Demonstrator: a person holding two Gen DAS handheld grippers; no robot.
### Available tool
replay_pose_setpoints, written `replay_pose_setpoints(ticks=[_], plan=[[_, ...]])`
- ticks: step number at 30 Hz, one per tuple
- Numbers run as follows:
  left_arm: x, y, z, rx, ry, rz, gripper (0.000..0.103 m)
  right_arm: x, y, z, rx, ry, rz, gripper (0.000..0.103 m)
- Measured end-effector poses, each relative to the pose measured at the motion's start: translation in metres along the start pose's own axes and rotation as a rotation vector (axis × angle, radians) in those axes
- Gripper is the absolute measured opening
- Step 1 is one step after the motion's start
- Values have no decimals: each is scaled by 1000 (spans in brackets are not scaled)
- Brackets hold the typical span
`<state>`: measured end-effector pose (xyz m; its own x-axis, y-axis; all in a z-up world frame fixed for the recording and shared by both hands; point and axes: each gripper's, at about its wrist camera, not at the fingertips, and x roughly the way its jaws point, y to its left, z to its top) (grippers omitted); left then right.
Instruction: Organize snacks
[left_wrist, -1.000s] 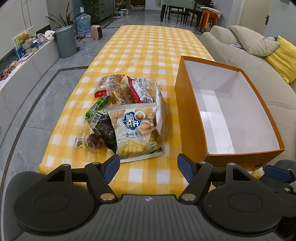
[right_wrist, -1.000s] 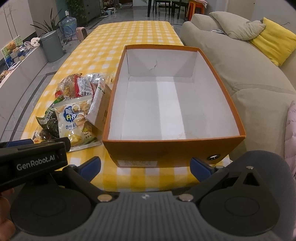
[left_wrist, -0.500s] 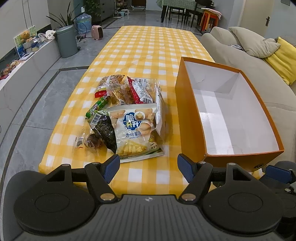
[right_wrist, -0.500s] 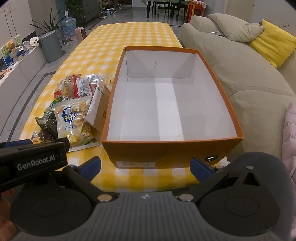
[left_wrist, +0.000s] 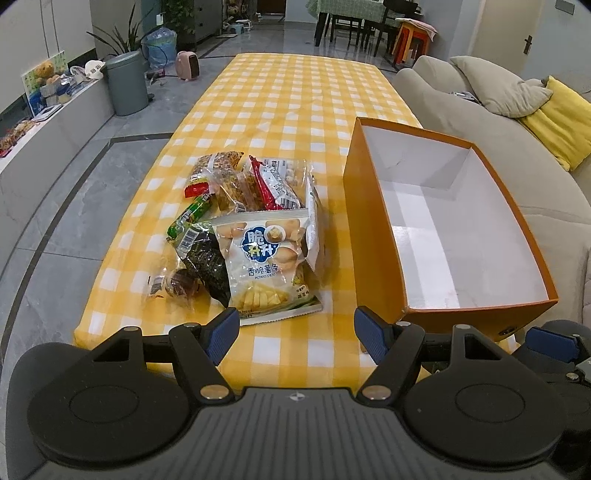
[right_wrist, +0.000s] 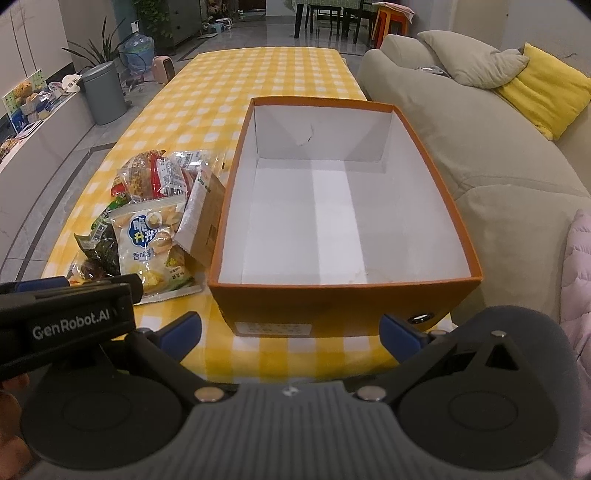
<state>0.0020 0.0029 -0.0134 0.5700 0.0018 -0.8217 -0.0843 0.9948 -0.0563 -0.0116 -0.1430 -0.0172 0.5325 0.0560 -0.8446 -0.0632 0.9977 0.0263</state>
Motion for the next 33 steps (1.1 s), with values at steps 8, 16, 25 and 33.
replay_pose_setpoints(ticks=[8, 16, 25, 33], plan=[[-1, 0, -1, 1, 3, 10, 83, -1, 3, 0, -14, -6, -19, 100], [-1, 3, -1, -5, 9, 5, 83, -1, 3, 0, -17, -7, -21, 100], [-10, 57, 16, -113, -29, -35, 83, -20, 11, 2, -38, -175, 85, 100], [6, 117, 20, -264, -36, 55, 83, -28, 49, 7, -160, -326, 155, 75]])
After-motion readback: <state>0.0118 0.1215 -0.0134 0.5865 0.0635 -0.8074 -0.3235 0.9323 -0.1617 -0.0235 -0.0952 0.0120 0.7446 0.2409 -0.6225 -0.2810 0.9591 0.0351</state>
